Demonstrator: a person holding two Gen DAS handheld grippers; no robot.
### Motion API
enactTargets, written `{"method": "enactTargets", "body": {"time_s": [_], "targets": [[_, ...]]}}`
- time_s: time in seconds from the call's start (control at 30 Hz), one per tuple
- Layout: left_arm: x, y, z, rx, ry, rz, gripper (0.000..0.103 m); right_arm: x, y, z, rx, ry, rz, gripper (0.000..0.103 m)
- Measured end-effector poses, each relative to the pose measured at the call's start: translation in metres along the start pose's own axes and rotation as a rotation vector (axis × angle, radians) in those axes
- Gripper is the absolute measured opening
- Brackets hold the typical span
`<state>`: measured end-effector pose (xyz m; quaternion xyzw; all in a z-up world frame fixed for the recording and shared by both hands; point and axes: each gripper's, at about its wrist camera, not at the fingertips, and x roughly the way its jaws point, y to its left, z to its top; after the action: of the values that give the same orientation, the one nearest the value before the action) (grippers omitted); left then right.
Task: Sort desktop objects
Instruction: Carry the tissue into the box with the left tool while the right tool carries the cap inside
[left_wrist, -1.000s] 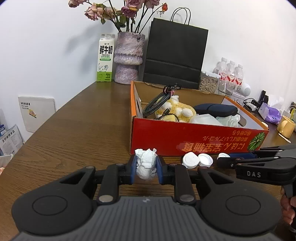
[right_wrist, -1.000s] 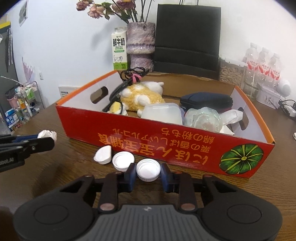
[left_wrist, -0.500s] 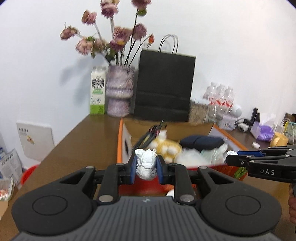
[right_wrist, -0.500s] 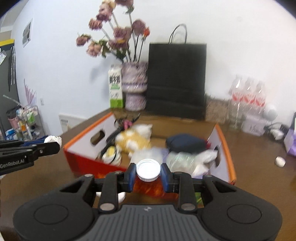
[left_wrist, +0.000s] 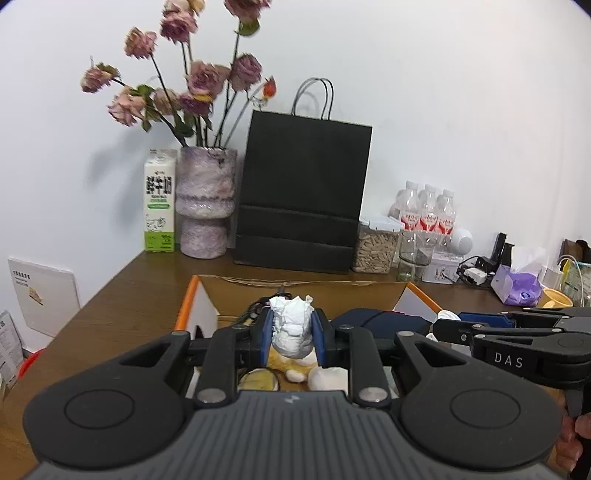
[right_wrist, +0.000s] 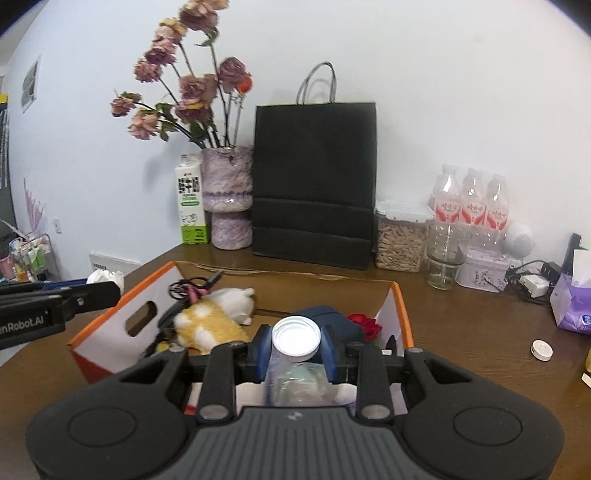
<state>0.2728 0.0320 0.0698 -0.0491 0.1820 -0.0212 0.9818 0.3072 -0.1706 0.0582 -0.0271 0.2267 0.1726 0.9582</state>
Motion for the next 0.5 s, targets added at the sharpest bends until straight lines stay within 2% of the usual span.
{"method": "enactTargets", "body": {"time_s": [0.3, 0.5], "targets": [[0.052, -0.006, -0.012, 0.02, 0.054, 0.042, 0.023, 0.033, -0.029, -0.017, 0.036, 0.045, -0.021, 0.027], [0.067, -0.005, -0.026, 0.059, 0.088, 0.051, 0.023, 0.043, -0.033, -0.027, 0.03, 0.075, -0.019, 0.027]]}}
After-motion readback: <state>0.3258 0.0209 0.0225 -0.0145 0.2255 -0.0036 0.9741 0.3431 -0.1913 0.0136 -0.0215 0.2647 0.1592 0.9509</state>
